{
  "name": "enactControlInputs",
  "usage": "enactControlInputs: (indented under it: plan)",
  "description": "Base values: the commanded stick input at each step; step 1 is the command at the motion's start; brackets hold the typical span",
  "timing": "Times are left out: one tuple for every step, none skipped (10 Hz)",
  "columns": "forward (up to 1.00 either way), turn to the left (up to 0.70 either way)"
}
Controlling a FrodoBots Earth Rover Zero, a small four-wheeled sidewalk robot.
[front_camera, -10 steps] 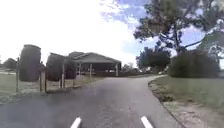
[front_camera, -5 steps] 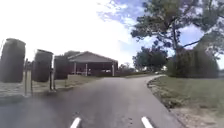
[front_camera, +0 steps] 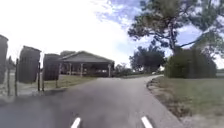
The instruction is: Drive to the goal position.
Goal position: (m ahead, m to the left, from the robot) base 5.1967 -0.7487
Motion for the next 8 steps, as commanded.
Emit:
enactControlInputs:
  plan:
    - [0.69,0.03]
    - [0.69,0.03]
    - [0.69,0.03]
    - [0.69,0.03]
    - [0.69,0.03]
    - [0.69,0.03]
    - [0.69,0.03]
    - [0.69,0.03]
